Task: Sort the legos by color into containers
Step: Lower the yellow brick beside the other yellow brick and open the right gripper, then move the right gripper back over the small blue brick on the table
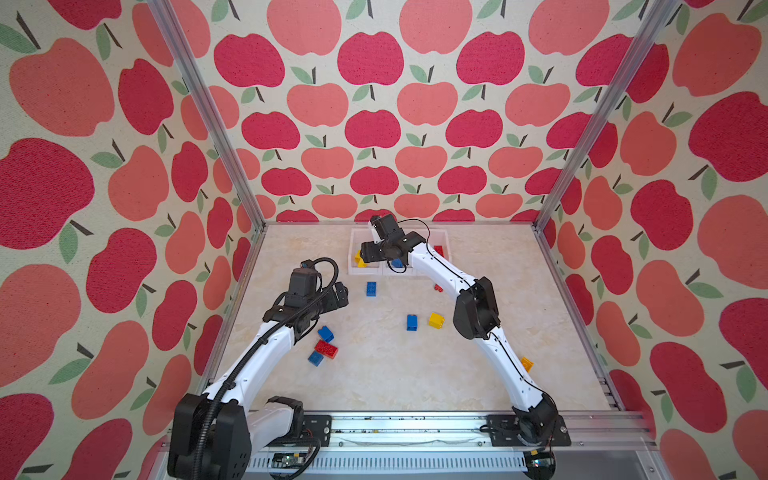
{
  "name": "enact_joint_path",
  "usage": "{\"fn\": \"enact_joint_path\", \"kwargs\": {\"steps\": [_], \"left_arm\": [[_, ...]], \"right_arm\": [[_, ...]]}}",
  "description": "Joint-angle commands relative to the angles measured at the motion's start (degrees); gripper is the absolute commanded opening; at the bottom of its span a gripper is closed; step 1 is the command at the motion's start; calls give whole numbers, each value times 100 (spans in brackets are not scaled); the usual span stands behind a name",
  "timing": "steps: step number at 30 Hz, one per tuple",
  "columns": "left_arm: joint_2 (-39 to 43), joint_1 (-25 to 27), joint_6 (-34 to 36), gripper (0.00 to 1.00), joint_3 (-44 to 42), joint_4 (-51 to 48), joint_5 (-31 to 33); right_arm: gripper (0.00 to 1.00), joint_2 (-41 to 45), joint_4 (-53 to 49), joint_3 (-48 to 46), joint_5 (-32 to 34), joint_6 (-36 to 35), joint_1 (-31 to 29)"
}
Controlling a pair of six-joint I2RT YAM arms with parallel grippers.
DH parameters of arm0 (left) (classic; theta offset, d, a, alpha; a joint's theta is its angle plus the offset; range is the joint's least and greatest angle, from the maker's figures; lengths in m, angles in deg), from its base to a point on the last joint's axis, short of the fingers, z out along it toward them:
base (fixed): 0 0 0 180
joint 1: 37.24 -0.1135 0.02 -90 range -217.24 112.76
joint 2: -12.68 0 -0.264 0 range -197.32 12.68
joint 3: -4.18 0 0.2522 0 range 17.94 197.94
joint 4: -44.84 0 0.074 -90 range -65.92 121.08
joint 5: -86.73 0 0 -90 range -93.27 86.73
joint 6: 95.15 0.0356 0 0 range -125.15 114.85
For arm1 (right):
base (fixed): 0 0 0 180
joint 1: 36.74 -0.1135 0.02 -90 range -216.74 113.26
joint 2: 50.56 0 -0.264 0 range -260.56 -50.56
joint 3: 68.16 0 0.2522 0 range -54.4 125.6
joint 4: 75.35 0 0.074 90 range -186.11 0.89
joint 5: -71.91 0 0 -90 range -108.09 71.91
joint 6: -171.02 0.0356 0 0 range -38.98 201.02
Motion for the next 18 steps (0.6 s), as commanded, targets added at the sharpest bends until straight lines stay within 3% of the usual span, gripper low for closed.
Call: {"fn": "enact_joint_path", "kwargs": {"steps": [1, 10, 18], "left_arm": [[75, -40, 37, 99, 26, -226, -53], [76, -43, 36, 99, 37, -197, -71], [23, -43, 24, 99, 63, -150, -84]], "right_arm": [[70, -84, 18, 149, -75, -21, 24], [71, 245, -50, 42, -84, -165, -65], [74, 1175, 204, -1107, -55, -285, -179]]}}
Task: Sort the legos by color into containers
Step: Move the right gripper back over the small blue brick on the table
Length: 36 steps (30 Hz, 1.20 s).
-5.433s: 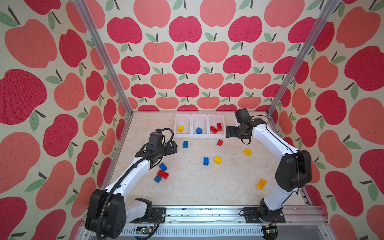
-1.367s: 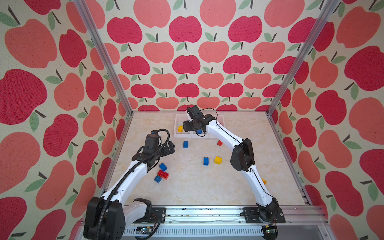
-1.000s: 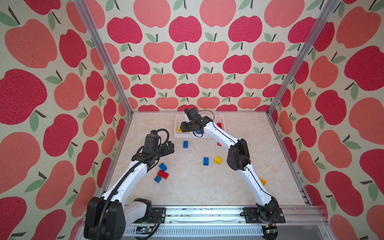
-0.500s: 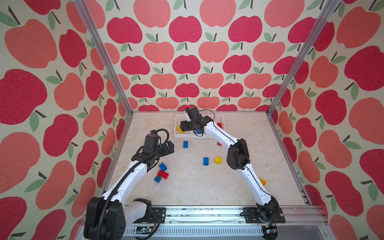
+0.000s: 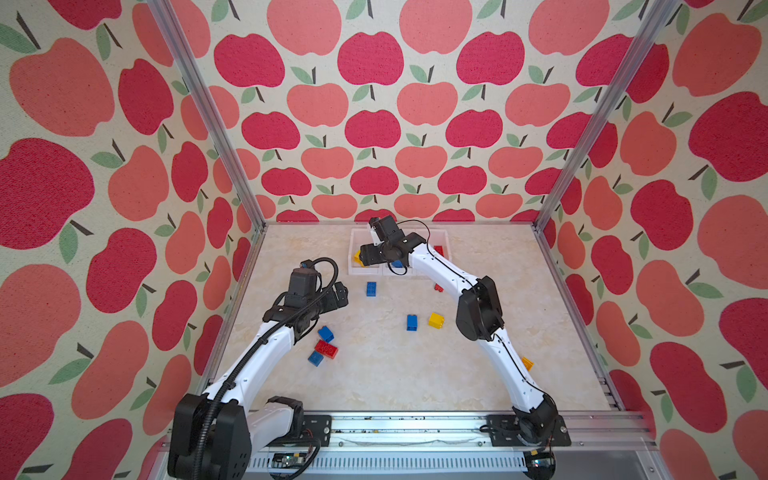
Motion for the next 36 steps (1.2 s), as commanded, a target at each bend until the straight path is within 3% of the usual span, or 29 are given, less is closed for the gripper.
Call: {"fn": "enact_joint_path", "kwargs": {"steps": [1, 11, 19, 30, 36], "left_arm": [[17, -36, 24, 99, 72, -151, -78], [9, -30, 14, 99, 38, -130, -96], [-34, -19, -41, 99, -7, -41, -125], [-97, 8, -70, 99, -7, 16, -136], [-75, 8, -92, 99, -69, 46, -137]], "right_arm": [[74, 762, 151, -519, -46, -141, -78], [77, 2369, 193, -2749, 46, -127, -82], [77, 3122, -697, -3820, 342, 620, -218], [77, 3413, -1395, -4537, 875, 1539, -550], [72, 3468, -1386, -4867, 924, 1906, -552]]}}
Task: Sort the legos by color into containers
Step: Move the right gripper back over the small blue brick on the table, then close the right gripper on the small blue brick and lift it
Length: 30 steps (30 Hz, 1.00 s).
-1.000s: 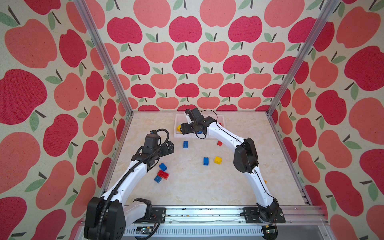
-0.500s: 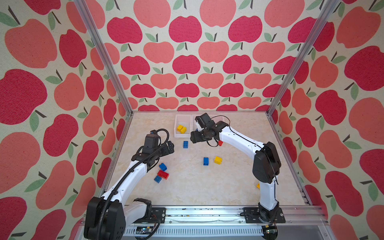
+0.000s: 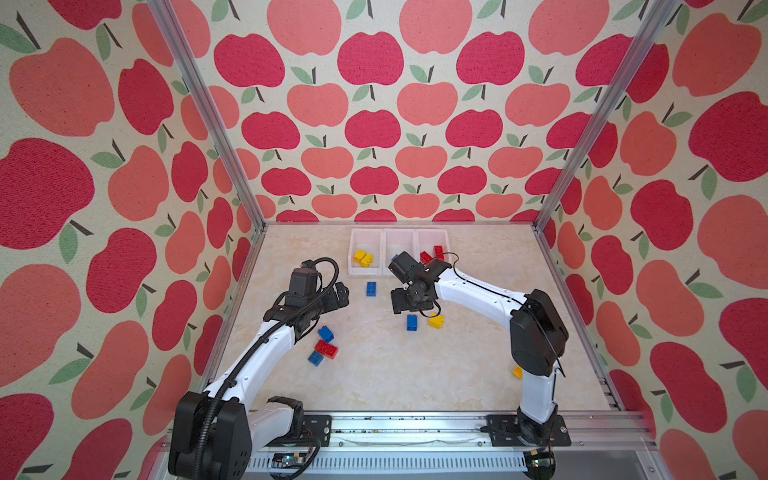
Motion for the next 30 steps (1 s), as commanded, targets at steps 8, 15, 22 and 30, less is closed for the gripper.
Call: {"fn": "enact_joint_path", "kwargs": {"steps": [8, 15, 22, 30], "left_arm": [[-6, 5, -65, 99, -86, 13, -30], [-7, 6, -70, 99, -112, 32, -26], [-47, 4, -69, 99, -120, 65, -43], [-53, -3, -79, 99, -141, 93, -45]], "right_arm": [[63, 8, -70, -314, 97, 555, 11], [61, -167, -17, -450, 44, 627, 8], [59, -215, 60, -615, 17, 699, 7], [58, -345, 259, -704, -81, 762, 7]]}}
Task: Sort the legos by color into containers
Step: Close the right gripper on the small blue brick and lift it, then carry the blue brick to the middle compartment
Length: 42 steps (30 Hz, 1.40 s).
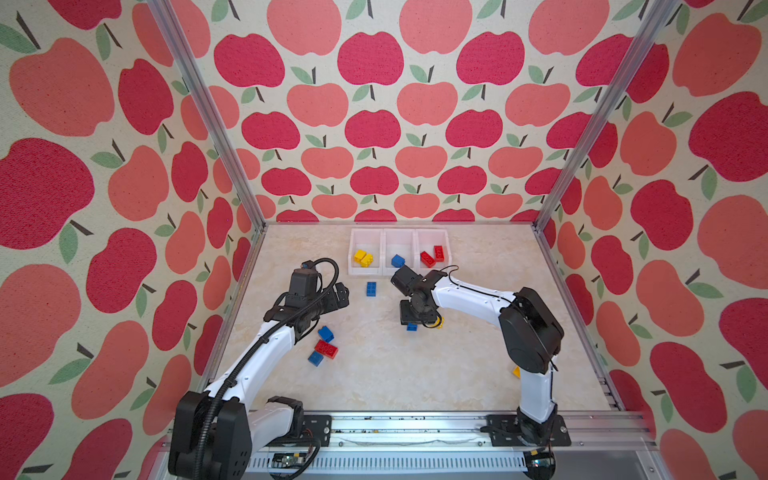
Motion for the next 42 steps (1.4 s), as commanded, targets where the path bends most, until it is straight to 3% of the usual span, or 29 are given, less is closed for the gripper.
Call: {"fn": "enact_joint_path", "kwargs": {"steps": [1, 6, 10, 15, 30, 42], "left_arm": [[-52, -3, -79, 99, -92, 42, -39], [-34, -3, -76, 99, -91, 40, -34], [-33, -9, -77, 99, -97, 44, -33], [-34, -12, -74, 99, -108, 57, -46], [19, -12, -91, 99, -143, 77, -50], [176, -6, -111, 99, -196, -3, -7]], "right_arm": [[57, -139, 66, -46, -60, 117, -1], [48, -240, 65, 12, -109, 115, -1], [36, -241, 31, 12, -103, 117, -1], [29, -190, -47, 38, -82, 95, 3], [29, -76, -339, 1031, 312, -633, 16], [29, -355, -211, 2098, 598, -1421, 369]]}}
